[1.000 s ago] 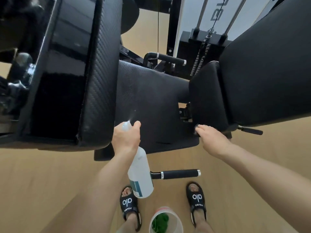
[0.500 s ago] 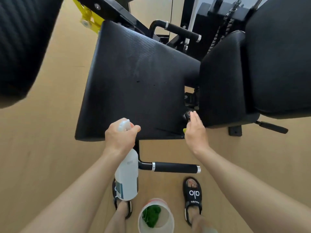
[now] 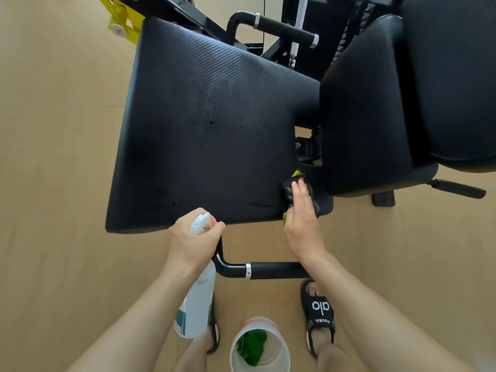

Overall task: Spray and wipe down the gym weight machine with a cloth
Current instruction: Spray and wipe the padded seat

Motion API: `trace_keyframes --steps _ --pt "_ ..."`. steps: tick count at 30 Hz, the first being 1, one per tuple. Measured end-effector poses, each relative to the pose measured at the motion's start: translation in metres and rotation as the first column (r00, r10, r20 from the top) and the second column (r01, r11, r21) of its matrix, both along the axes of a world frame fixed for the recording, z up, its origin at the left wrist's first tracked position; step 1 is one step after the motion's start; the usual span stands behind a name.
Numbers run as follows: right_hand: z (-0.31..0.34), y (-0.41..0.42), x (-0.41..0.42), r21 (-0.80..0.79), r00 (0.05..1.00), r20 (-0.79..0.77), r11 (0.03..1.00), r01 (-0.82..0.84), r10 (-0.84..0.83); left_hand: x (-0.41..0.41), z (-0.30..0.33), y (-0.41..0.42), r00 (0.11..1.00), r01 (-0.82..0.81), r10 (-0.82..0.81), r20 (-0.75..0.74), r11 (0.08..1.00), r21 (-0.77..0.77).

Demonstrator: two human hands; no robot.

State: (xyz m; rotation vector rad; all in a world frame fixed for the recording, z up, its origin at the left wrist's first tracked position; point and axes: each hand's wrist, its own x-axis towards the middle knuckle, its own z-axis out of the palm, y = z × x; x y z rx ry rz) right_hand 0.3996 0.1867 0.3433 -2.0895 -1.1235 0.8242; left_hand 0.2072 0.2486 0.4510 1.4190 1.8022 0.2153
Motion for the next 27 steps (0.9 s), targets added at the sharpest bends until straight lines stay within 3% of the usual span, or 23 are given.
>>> trace_keyframes --steps 6,14,20,23,25,27 --pt "0.004 0.009 -0.006 -0.126 0.975 -0.033 0.969 0.212 -0.218 0.000 -0.004 0.003 1.000 -0.012 0.012 -0.018 1.000 0.005" --pt "0.012 0.026 -0.046 0.014 0.998 -0.050 0.999 -0.039 0.040 -0.003 -0.006 0.014 0.994 -0.108 0.110 0.020 0.989 -0.097" --pt "0.025 0.037 -0.081 0.127 0.950 0.088 0.943 -0.308 0.299 0.001 -0.004 0.018 0.990 -0.142 0.142 -0.006 0.982 -0.125" --pt "0.013 0.025 -0.049 0.134 0.865 0.266 0.873 -0.469 0.424 0.002 -0.003 0.018 0.990 -0.139 0.140 -0.003 0.983 -0.123" --pt "-0.002 0.013 -0.023 0.124 0.842 0.339 0.868 -0.481 0.419 0.003 -0.002 0.017 0.992 -0.128 0.127 -0.013 0.982 -0.140" --pt "-0.017 -0.003 0.001 0.068 0.869 0.362 0.921 -0.385 0.336 0.002 -0.001 0.017 0.993 -0.114 0.112 -0.024 0.982 -0.149"
